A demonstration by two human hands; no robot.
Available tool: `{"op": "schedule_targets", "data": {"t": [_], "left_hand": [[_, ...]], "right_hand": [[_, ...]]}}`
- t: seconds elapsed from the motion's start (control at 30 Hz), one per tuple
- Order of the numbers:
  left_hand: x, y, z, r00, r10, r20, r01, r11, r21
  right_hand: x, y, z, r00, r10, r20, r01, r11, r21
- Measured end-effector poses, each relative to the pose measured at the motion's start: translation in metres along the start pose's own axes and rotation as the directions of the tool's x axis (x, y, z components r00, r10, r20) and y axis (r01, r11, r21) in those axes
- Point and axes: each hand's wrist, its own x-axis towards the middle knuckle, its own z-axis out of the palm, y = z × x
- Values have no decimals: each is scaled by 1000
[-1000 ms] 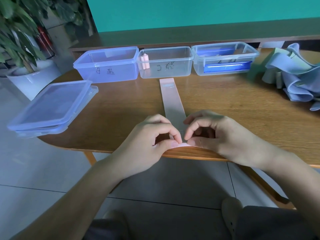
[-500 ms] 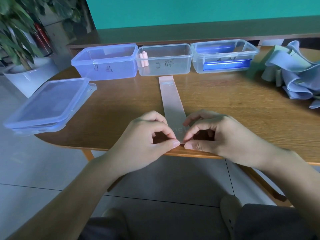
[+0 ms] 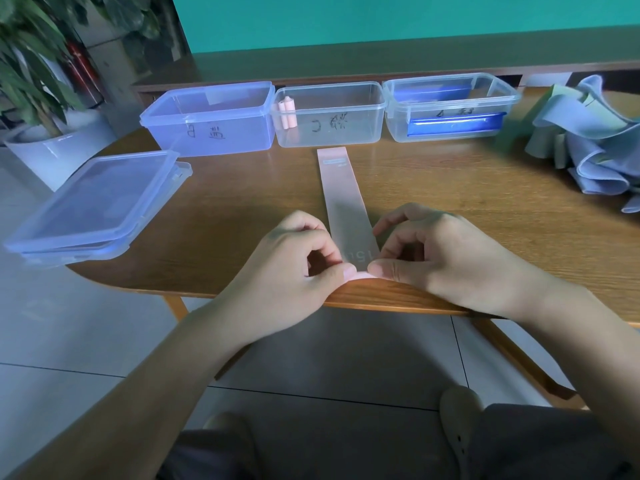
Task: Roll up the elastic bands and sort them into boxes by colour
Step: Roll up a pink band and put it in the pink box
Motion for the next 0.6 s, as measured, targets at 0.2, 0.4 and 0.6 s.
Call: {"op": "schedule_targets", "data": {"t": [0.2, 0.4, 0.6], "left_hand": [[0, 2, 2, 999, 50, 3, -50, 996, -79], [-3, 0, 2, 989, 146, -14, -146, 989, -20], [-4, 3, 2, 993, 113, -43, -115, 993, -36]], "right_hand": [[5, 2, 0, 998, 51, -37, -52, 998, -36], [5, 1, 3, 998, -7, -55, 9, 1000, 26], [1, 8, 7, 979, -198, -52, 201, 977, 70]]}}
